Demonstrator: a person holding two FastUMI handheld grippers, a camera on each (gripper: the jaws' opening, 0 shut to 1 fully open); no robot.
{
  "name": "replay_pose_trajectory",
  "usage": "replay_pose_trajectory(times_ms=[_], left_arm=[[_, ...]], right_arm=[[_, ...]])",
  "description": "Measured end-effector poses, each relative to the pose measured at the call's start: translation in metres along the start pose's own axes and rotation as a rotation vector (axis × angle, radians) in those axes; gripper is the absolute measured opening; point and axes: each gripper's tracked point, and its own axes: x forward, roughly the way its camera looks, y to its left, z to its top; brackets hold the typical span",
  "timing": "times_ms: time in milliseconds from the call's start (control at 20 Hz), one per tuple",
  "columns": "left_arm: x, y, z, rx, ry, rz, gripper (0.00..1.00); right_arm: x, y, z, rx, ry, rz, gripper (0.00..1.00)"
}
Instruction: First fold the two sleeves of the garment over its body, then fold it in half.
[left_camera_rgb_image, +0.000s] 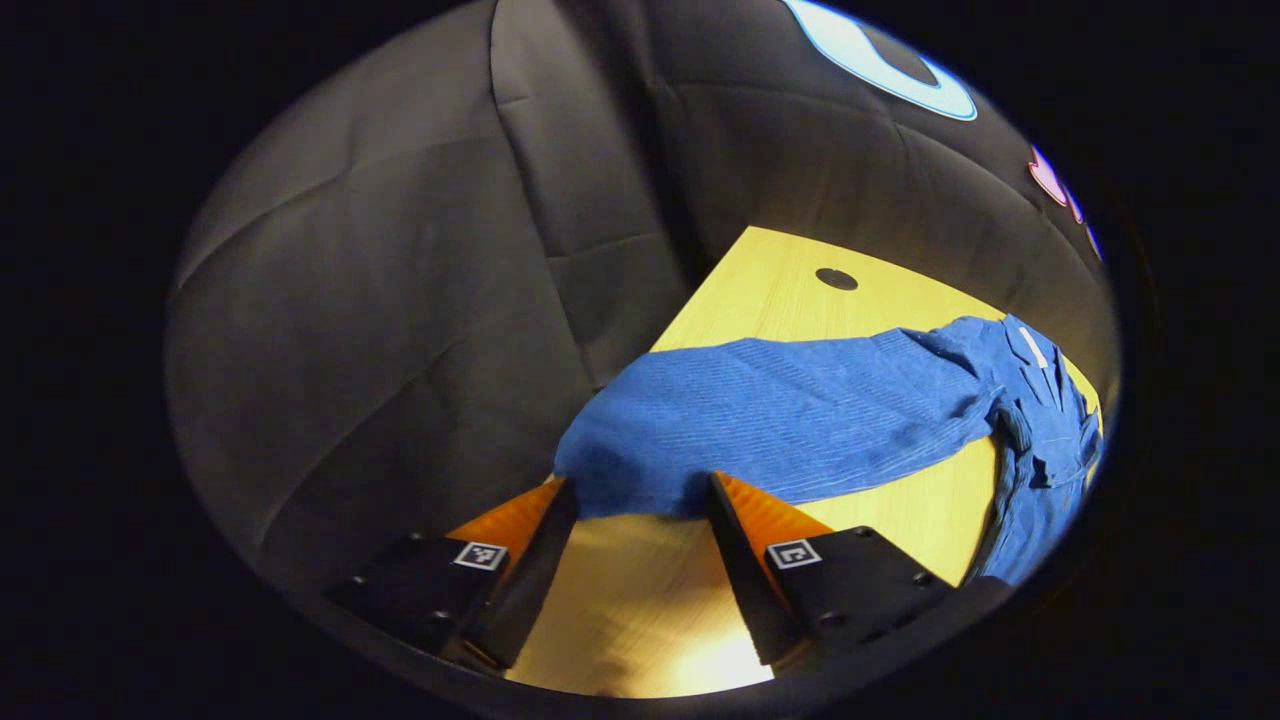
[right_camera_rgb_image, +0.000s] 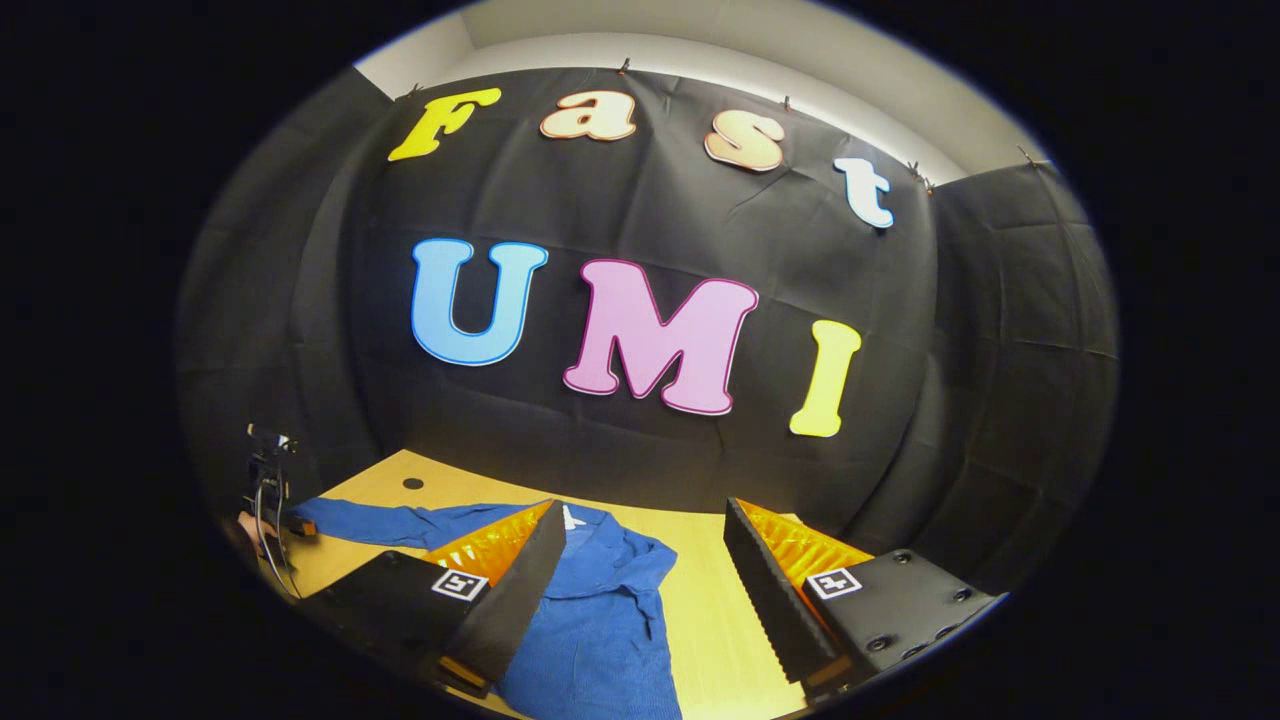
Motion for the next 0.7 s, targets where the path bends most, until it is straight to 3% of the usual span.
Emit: replay_pose_trajectory(times_ms=[150, 300, 350, 450, 600, 700], left_arm=[[0.006, -0.019, 0.002, 0.035, 0.006, -0.026, 0.47], [0.003, -0.022, 0.008, 0.046, 0.021, -0.038, 0.19], [0.008, -0.024, 0.009, 0.032, 0.020, -0.037, 0.11], [0.008, -0.026, 0.014, -0.037, 0.022, -0.048, 0.00], [0.004, -0.029, 0.020, -0.097, 0.034, -0.091, 0.00], [-0.006, -0.034, 0.039, -0.113, -0.025, -0.096, 0.00]], right_arm=[[0.003, 0.009, -0.004, -0.009, 0.002, 0.036, 0.95], [0.007, 0.011, -0.009, 0.000, 0.010, 0.059, 0.95], [0.008, 0.012, -0.012, 0.006, 0.014, 0.065, 0.99], [0.012, 0.008, -0.016, 0.013, 0.023, 0.073, 0.99], [0.020, 0.002, -0.019, 0.010, 0.020, 0.082, 0.96], [0.024, -0.003, -0.023, 0.013, 0.026, 0.089, 0.96]])
